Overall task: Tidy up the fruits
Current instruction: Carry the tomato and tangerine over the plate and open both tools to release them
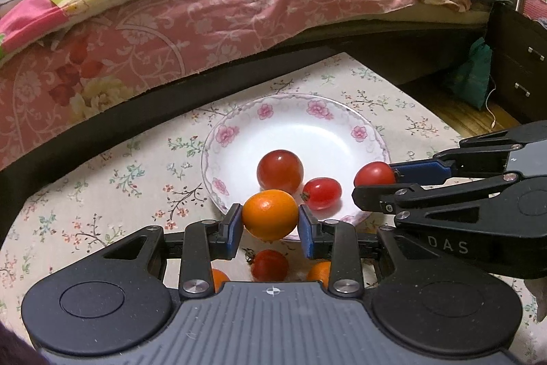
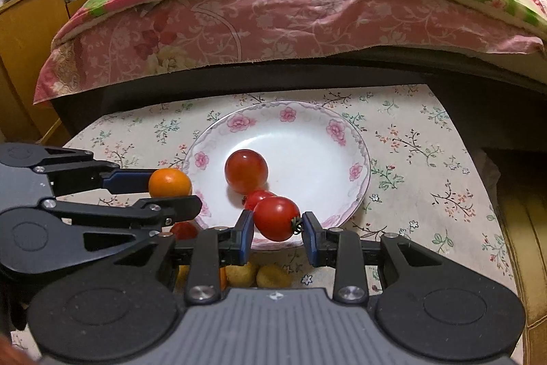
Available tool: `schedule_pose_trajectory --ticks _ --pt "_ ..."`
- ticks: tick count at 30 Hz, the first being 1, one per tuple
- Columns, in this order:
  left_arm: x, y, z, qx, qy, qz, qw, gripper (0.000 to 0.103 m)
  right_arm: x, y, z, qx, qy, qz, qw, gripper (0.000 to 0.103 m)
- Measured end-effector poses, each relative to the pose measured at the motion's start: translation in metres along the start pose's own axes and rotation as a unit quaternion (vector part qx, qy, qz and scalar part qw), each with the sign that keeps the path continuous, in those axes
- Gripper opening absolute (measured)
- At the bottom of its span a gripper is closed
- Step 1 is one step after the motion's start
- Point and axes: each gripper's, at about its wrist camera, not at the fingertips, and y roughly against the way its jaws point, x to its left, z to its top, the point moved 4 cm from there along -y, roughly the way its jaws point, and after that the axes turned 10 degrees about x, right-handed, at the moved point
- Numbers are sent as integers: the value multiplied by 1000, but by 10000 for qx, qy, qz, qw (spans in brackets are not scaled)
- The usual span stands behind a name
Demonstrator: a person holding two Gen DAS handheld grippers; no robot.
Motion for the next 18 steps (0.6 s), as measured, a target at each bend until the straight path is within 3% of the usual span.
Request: schedule_pose_trajectory --ticks 18 --pt "6 -18 8 105 73 -4 9999 41 -8 -21 7 122 -71 -23 9999 32"
